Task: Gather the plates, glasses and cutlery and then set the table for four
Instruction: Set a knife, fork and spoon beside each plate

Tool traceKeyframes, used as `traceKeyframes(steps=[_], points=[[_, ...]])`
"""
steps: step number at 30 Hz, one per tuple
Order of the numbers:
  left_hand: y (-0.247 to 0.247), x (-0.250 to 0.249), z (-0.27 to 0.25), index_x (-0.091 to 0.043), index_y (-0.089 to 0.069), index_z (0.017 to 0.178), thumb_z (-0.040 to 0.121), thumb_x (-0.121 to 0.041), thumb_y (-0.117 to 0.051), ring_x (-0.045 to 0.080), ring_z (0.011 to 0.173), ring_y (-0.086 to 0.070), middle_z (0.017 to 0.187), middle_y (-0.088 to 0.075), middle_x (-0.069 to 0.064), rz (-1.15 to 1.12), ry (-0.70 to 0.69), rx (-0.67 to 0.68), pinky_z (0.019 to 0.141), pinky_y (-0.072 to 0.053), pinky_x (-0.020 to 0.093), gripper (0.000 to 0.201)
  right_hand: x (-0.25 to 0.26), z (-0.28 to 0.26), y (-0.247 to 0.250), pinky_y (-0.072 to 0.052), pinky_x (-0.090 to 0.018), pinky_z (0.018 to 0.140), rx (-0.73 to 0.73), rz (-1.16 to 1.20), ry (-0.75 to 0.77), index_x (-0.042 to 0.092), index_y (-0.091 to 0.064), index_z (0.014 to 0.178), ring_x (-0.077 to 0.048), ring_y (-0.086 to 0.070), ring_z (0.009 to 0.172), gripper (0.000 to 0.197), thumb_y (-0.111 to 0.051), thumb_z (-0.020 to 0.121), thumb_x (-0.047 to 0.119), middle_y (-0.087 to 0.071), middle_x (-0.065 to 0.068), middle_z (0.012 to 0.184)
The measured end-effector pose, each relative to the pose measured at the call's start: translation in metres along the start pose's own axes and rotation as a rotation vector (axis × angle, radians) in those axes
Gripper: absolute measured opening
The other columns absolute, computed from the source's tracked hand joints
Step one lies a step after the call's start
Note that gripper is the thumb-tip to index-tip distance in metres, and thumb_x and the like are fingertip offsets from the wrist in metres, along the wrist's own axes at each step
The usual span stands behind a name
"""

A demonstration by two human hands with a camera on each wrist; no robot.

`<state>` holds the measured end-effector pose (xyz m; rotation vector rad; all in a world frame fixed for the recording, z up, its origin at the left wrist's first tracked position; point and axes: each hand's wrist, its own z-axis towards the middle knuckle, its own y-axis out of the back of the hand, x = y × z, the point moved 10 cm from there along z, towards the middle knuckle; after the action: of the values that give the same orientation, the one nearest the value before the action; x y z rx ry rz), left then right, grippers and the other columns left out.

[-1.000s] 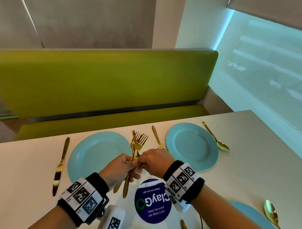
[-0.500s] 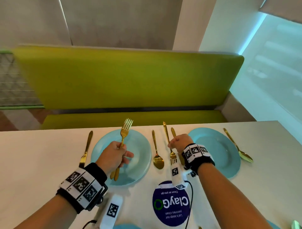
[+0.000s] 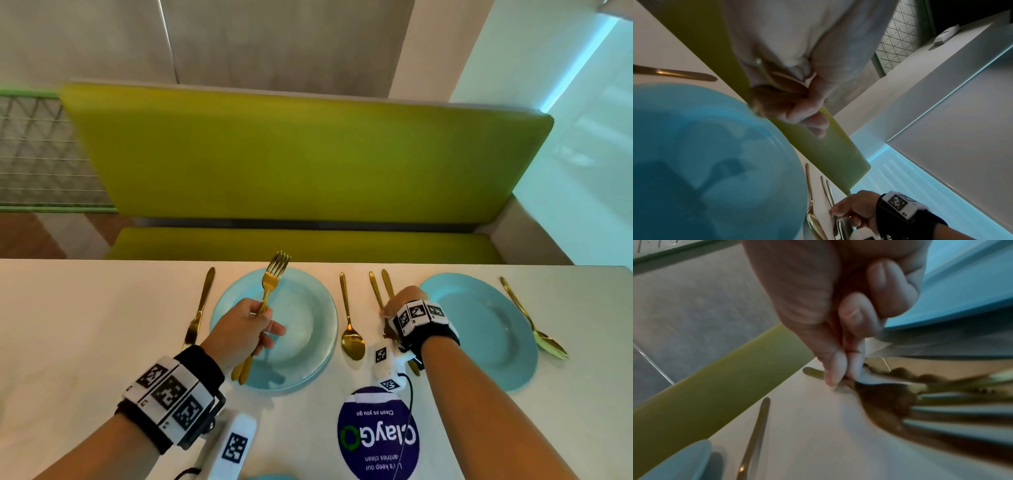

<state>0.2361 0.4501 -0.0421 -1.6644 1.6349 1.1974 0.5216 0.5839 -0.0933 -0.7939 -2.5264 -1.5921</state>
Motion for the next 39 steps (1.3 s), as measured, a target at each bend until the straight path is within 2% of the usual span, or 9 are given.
traceKeyframes(steps=[4, 11, 13, 15, 18, 23, 31, 36, 39], points=[[-0.004, -0.001, 0.002, -0.013, -0.049, 0.09, 0.098, -0.017, -0.04, 0.014, 0.057, -0.052, 0.08, -0.069, 0.007, -0.017, 0.012, 0.008, 0.05, -0.04, 0.022, 0.013, -0.003, -0.001, 0.003, -0.03, -0.017, 0.04, -0.026, 0.011, -0.007, 0.012, -0.052, 0.058, -0.011, -0.048, 0.047, 0.03, -0.073, 0.078, 0.02, -0.052, -0.001, 0.055], [-0.011, 0.0, -0.003, -0.008, -0.048, 0.092, 0.098, -0.011, -0.029, 0.018, 0.055, -0.048, 0.077, -0.066, 0.014, -0.17, 0.056, 0.024, 0.051, -0.034, 0.027, 0.02, 0.015, -0.014, 0.021, -0.035, -0.022, 0.042, -0.063, -0.087, 0.026, 0.005, -0.066, 0.082, -0.017, -0.055, 0.058, 0.024, -0.065, 0.085, 0.028, -0.054, -0.001, 0.062], [-0.012, 0.001, -0.005, -0.008, -0.048, 0.091, 0.098, -0.01, -0.029, 0.017, 0.055, -0.047, 0.078, -0.066, 0.014, -0.176, 0.059, 0.033, 0.05, -0.034, 0.027, 0.02, 0.038, -0.024, 0.033, -0.051, -0.026, 0.066, -0.09, -0.162, 0.16, 0.009, -0.068, 0.096, -0.021, -0.063, 0.083, 0.026, -0.056, 0.091, 0.031, -0.065, -0.003, 0.083], [-0.011, 0.001, -0.007, -0.008, -0.048, 0.092, 0.098, -0.009, -0.031, 0.016, 0.055, -0.048, 0.081, -0.066, 0.013, -0.161, 0.058, 0.043, 0.049, -0.036, 0.025, 0.018, 0.067, -0.046, 0.041, -0.052, -0.027, 0.084, -0.109, -0.076, 0.349, 0.018, -0.07, 0.088, -0.018, -0.061, 0.089, 0.018, -0.056, 0.091, 0.028, -0.064, 0.0, 0.089], [-0.009, 0.0, -0.011, -0.007, -0.05, 0.092, 0.099, -0.01, -0.035, 0.013, 0.054, -0.047, 0.083, -0.068, 0.01, -0.103, 0.042, 0.055, 0.045, -0.037, 0.02, 0.017, 0.113, -0.101, 0.039, -0.051, -0.025, 0.087, -0.09, -0.024, 0.638, 0.022, -0.073, 0.1, -0.012, -0.064, 0.092, 0.018, -0.061, 0.089, 0.029, -0.069, 0.008, 0.097], [-0.001, -0.008, -0.028, -0.008, -0.054, 0.085, 0.099, -0.01, -0.037, 0.008, 0.046, -0.044, 0.08, -0.069, 0.009, -0.047, -0.026, 0.141, 0.042, -0.035, 0.017, 0.021, 0.171, -0.192, -0.013, -0.047, -0.032, 0.09, -0.015, -0.355, 0.994, 0.025, -0.069, 0.111, -0.017, -0.056, 0.112, 0.024, -0.054, 0.092, 0.027, -0.063, 0.004, 0.12], [0.049, -0.012, -0.059, -0.008, -0.056, 0.076, 0.101, -0.014, -0.029, 0.008, 0.035, -0.042, 0.059, -0.069, 0.007, -0.04, -0.071, 0.275, 0.037, -0.028, 0.019, 0.038, 0.21, -0.266, -0.044, -0.049, -0.035, 0.082, -0.081, -0.489, 1.038, 0.024, -0.069, 0.108, -0.025, -0.062, 0.104, 0.026, -0.048, 0.095, 0.024, -0.069, -0.002, 0.108], [0.098, -0.002, -0.062, 0.003, -0.055, 0.094, 0.101, -0.016, -0.027, 0.008, 0.037, -0.048, 0.072, -0.07, 0.014, 0.132, -0.083, 0.322, 0.036, -0.034, 0.017, 0.034, 0.241, -0.3, -0.073, -0.046, -0.035, 0.08, -0.051, -0.522, 1.072, 0.024, -0.067, 0.112, -0.022, -0.058, 0.109, 0.026, -0.048, 0.095, 0.021, -0.063, 0.0, 0.113], [0.144, 0.009, -0.051, -0.001, -0.047, 0.098, 0.1, -0.016, -0.028, 0.016, 0.048, -0.055, 0.081, -0.071, 0.017, 0.146, -0.074, 0.213, 0.041, -0.037, 0.022, 0.025, 0.261, -0.306, -0.087, -0.046, -0.033, 0.08, -0.056, -0.436, 1.044, 0.022, -0.069, 0.109, -0.021, -0.057, 0.108, 0.024, -0.052, 0.093, 0.02, -0.062, -0.001, 0.112]])
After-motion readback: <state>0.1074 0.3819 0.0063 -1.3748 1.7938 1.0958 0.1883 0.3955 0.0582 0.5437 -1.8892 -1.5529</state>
